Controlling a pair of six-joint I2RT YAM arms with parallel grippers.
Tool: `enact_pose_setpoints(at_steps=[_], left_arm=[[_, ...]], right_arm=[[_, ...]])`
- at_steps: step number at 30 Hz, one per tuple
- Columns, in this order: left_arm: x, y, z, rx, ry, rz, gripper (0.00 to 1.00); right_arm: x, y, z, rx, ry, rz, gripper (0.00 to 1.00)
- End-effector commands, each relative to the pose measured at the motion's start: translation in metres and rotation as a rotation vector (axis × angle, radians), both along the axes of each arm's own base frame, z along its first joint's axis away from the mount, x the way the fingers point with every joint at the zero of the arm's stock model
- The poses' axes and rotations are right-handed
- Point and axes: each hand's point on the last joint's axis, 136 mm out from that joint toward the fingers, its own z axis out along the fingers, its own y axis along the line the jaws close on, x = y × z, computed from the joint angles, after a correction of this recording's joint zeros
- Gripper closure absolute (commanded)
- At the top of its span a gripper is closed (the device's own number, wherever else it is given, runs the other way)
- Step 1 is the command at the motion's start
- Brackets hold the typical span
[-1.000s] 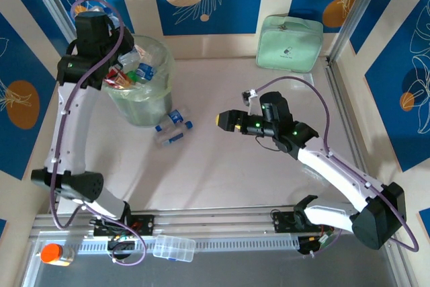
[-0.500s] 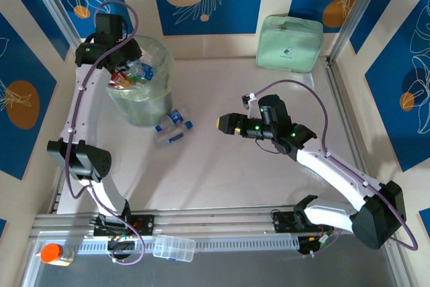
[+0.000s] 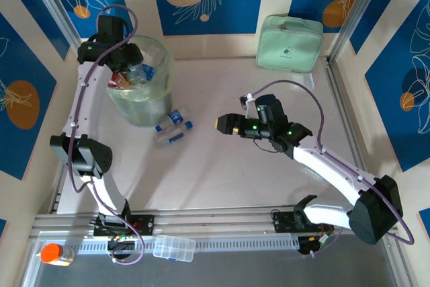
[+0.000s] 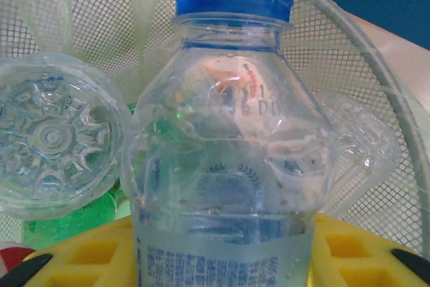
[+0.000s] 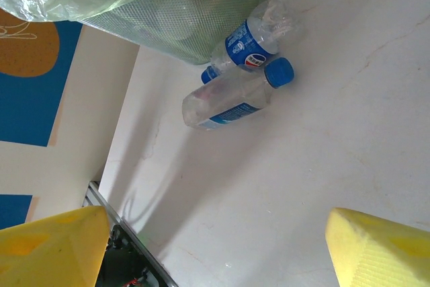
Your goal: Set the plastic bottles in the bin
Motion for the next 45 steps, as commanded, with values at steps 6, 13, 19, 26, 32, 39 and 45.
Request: enact_pose_setpoints(at_steps=[6, 13, 19, 26, 32, 39, 45], left_arm=[[-0.011, 0.017, -0.026, -0.05, 0.116, 0.063, 0.31], [-0.021, 0.019, 0.028, -0.041, -0.012, 0.046, 0.24], [-0.032, 0.03, 0.051, 0.026, -0.07, 0.058, 0.28], [-0.031, 0.03, 0.029, 0.127, -0.01, 0.016, 0.46], [-0.025, 0.024, 0.009, 0.117, 0.022, -0.008, 0.47], [-0.027, 0.033, -0.004, 0.173, 0.058, 0.016, 0.47], [-0.036, 0.037, 0.033, 0.198, -0.031, 0.038, 0.47]], right_arm=[[0.001, 0.002, -0.005, -0.012, -0.005, 0.007, 0.16], [0.002, 0.004, -0.001, -0.008, -0.017, 0.008, 0.16], [0.0, 0.006, -0.004, -0.01, -0.012, 0.011, 0.16], [-0.001, 0.008, -0.007, -0.021, -0.013, 0.014, 0.16], [-0.002, 0.011, -0.012, -0.034, -0.004, 0.021, 0.17], [-0.002, 0.014, -0.013, -0.043, -0.003, 0.025, 0.17], [0.001, 0.014, -0.006, -0.062, -0.022, 0.027, 0.17]])
